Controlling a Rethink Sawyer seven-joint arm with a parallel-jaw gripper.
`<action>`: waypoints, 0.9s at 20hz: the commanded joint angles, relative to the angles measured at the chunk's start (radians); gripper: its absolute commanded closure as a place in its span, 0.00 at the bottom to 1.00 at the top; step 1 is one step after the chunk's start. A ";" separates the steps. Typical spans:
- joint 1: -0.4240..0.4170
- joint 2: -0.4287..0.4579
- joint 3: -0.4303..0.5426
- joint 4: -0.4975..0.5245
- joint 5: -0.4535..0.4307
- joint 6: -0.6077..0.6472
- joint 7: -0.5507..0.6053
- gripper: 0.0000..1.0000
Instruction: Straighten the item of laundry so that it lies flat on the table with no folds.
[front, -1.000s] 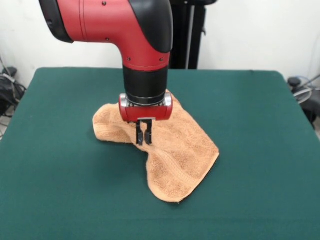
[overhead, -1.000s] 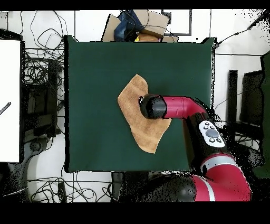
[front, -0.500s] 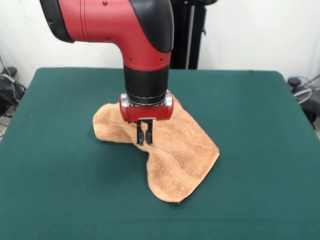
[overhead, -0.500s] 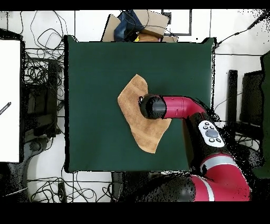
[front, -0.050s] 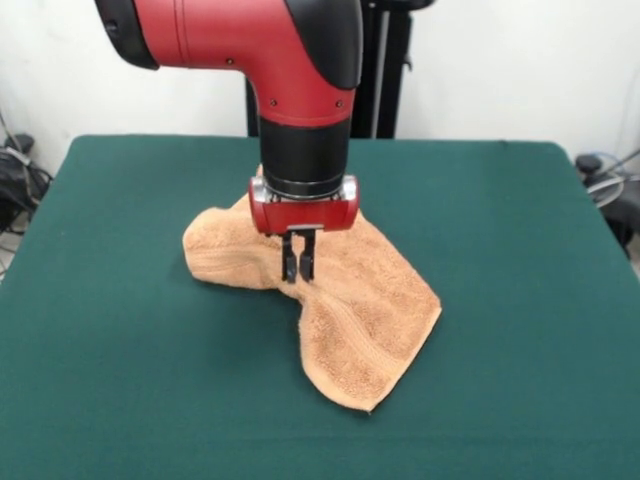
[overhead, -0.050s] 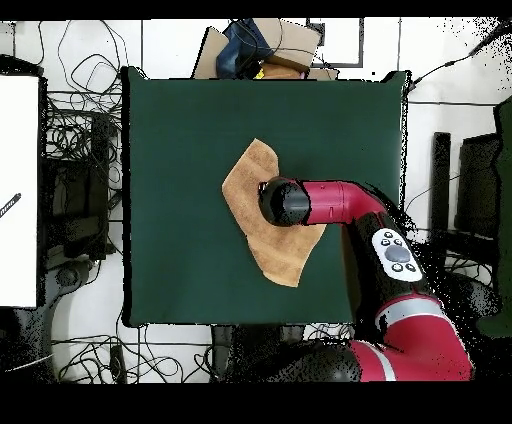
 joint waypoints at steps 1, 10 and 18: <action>0.023 -0.048 0.026 0.080 0.021 -0.031 0.114 1.00; 0.012 -0.076 0.022 0.143 0.042 -0.038 0.133 1.00; 0.016 -0.094 0.002 0.186 0.044 -0.068 0.157 1.00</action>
